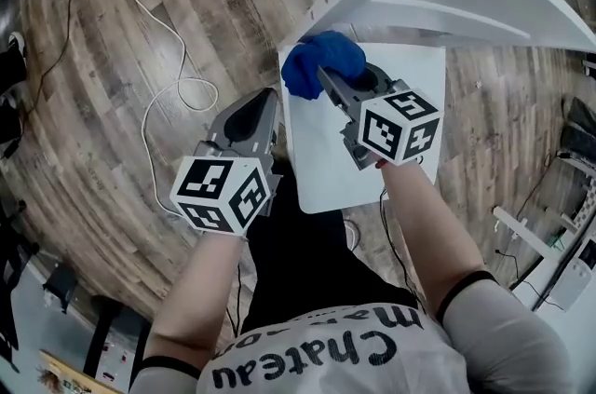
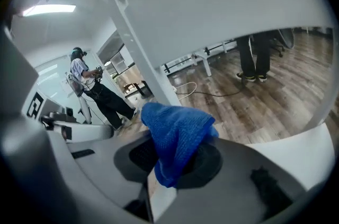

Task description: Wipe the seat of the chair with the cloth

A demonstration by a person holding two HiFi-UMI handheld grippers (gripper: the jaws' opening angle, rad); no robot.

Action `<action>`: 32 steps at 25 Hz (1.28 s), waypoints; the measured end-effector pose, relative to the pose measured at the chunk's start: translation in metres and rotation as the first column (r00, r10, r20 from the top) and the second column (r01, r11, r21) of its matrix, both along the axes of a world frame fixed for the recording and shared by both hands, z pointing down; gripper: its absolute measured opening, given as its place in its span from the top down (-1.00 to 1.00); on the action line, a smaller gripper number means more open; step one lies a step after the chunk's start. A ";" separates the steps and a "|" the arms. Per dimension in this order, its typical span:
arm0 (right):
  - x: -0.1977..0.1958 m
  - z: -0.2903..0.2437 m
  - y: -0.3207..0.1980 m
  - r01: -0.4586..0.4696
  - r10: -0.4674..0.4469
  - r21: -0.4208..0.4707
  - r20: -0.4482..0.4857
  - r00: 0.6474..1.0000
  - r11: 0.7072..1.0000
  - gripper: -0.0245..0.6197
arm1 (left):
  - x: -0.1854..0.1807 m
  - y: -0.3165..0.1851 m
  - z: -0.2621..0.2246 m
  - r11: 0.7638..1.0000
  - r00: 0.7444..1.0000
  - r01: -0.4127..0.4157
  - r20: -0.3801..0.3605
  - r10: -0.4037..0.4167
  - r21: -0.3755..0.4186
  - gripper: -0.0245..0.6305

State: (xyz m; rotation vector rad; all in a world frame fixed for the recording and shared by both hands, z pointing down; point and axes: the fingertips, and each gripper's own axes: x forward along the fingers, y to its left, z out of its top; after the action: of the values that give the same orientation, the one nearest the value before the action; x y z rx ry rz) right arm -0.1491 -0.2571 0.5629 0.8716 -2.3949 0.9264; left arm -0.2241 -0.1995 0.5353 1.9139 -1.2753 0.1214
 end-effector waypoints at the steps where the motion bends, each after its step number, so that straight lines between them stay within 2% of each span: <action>1: -0.002 0.009 0.000 0.018 -0.018 0.006 -0.032 0.999 1.000 0.67 | 0.000 0.000 0.003 1.000 1.000 0.001 0.001 -0.001 0.000 0.90; 4: -0.010 0.033 0.004 0.084 -0.080 0.023 -0.129 0.988 0.996 0.67 | 0.000 0.005 0.010 1.000 1.000 0.006 0.000 -0.006 -0.003 0.90; 9: -0.031 0.063 0.012 0.204 -0.193 0.028 -0.222 0.956 0.978 0.67 | -0.001 0.017 0.025 0.999 1.000 0.011 0.010 -0.011 -0.036 0.90; 15: -0.033 0.073 0.013 0.281 -0.243 0.073 -0.328 0.913 0.957 0.69 | 0.013 0.019 0.034 0.998 1.000 -0.007 0.003 0.008 -0.059 0.90; 23: 0.001 0.075 0.009 0.234 -0.192 0.076 -0.366 0.911 0.969 0.70 | 0.048 0.019 0.035 0.996 0.999 -0.051 -0.013 0.050 -0.075 0.90; 28: 0.045 0.079 -0.004 0.176 -0.125 0.091 -0.403 0.906 0.980 0.70 | 0.071 0.014 0.037 0.994 0.997 -0.080 -0.017 0.078 -0.078 0.90; 32: 0.089 0.079 -0.015 0.086 -0.040 0.093 -0.411 0.911 0.992 0.70 | 0.089 0.014 0.040 0.991 0.995 -0.102 -0.020 0.100 -0.084 0.90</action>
State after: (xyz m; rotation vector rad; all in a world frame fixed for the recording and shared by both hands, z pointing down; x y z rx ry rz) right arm -0.0604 -0.2719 0.6420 0.9181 -2.1070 0.5264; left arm -0.1352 -0.1854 0.5754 1.9026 -1.1449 0.2093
